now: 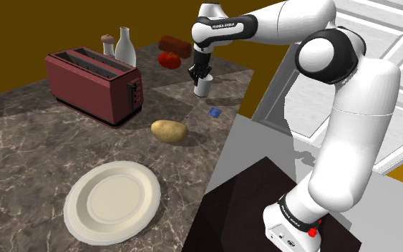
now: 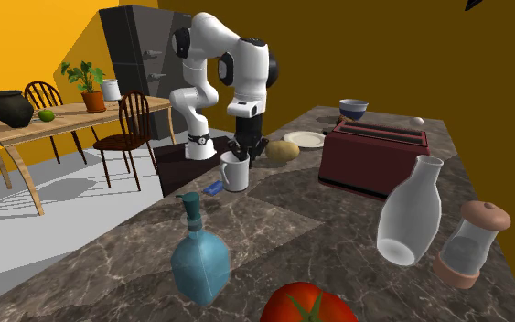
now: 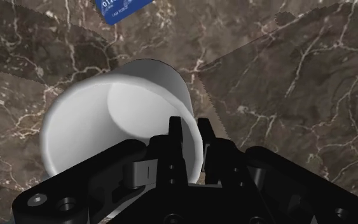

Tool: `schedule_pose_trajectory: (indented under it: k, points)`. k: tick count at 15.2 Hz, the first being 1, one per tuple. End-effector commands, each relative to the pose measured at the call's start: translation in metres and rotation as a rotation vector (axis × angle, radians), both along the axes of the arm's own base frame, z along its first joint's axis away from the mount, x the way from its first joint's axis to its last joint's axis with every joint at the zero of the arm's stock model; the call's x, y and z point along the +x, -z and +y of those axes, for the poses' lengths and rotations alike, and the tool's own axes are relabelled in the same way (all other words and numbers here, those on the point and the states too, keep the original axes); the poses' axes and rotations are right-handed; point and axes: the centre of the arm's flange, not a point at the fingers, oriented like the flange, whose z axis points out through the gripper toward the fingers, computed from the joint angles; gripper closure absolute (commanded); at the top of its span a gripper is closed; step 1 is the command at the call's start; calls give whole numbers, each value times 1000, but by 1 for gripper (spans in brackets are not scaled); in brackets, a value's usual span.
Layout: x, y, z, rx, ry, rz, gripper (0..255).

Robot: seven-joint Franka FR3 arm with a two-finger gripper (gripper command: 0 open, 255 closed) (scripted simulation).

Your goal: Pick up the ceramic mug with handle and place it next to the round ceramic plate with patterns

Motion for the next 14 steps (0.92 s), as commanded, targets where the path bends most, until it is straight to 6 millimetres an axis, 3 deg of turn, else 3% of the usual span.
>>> schedule_pose_trajectory:
  k: [1, 14]
  points:
    - [1, -10, 1, 0, 0, 0, 255]
    - [1, -79, 1, 0, 0, 0, 255]
